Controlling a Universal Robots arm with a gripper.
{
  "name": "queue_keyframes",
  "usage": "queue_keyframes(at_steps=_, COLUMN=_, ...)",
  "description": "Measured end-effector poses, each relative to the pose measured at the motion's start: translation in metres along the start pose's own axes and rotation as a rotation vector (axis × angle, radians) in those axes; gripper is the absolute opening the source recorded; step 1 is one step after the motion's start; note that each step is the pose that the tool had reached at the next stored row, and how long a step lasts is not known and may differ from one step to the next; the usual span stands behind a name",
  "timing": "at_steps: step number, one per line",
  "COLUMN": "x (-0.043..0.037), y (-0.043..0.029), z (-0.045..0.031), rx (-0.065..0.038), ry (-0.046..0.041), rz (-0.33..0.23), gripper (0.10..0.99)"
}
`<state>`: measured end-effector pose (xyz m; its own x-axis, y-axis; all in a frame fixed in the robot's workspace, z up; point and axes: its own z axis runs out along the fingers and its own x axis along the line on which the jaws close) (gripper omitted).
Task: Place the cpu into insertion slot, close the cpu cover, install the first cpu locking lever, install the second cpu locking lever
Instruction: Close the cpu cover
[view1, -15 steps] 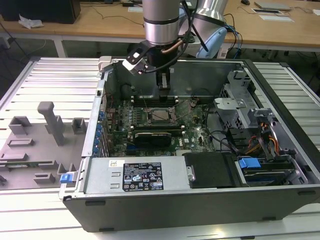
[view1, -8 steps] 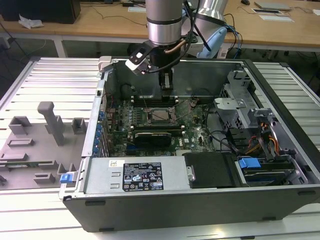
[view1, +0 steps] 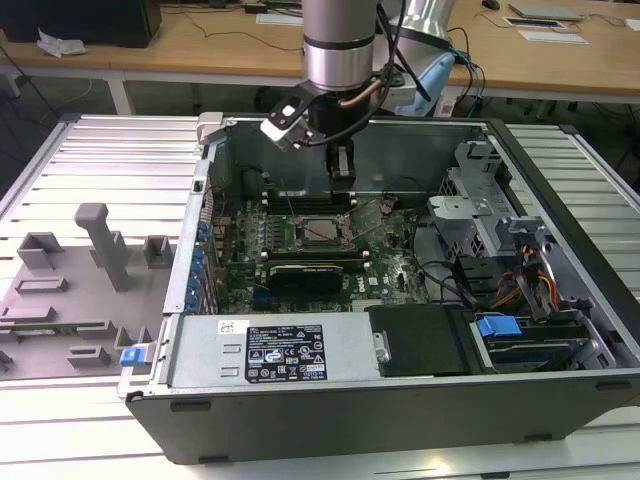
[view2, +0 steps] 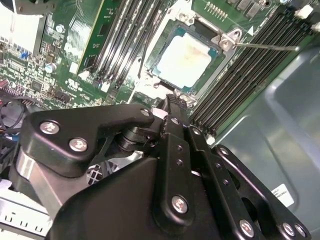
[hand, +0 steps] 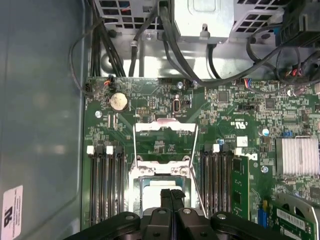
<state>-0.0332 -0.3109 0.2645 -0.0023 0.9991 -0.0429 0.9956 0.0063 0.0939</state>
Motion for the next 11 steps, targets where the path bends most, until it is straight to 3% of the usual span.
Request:
queue_keyframes(at_steps=3, x=-0.0003, y=0.0076, z=0.0007, rx=0.000, ry=0.0000, rz=0.000, gripper=0.106)
queue_keyframes(at_steps=7, x=-0.0018, y=0.0285, z=0.0028, rx=0.004, ry=0.0000, rz=0.000, gripper=0.106)
queue_keyframes(at_steps=11, x=-0.0027, y=0.0432, z=0.0042, rx=0.008, ry=0.0001, rz=0.000, gripper=0.106)
